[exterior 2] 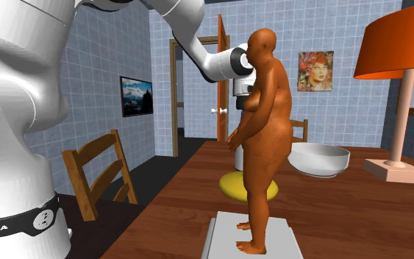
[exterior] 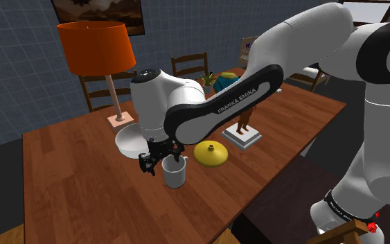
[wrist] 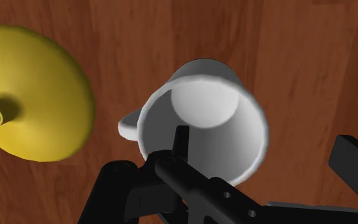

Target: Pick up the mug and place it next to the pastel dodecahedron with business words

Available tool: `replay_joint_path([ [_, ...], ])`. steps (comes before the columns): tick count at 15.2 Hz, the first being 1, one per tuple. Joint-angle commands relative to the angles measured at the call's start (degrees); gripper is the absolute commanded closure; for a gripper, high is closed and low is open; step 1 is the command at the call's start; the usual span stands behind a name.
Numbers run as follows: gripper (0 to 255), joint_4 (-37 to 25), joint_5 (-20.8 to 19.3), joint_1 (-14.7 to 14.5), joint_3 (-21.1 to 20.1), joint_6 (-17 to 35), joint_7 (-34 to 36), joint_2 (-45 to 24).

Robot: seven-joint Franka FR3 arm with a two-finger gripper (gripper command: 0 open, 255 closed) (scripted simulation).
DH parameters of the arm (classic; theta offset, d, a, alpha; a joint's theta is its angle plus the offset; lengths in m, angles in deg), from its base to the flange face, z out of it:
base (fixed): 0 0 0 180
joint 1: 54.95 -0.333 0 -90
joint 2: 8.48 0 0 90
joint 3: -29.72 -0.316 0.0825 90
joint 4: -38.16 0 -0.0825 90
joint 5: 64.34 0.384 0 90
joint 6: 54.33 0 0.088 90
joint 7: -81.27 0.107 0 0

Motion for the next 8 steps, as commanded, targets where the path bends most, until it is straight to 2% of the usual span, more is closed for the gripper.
replay_joint_path([
  [1, 0, -0.29, -0.95, -0.68, 0.41, 0.79, 0.81, -1.37],
  [8, 0, 1.41, -2.46, -1.02, 1.29, 4.13, 1.75, -3.32],
])
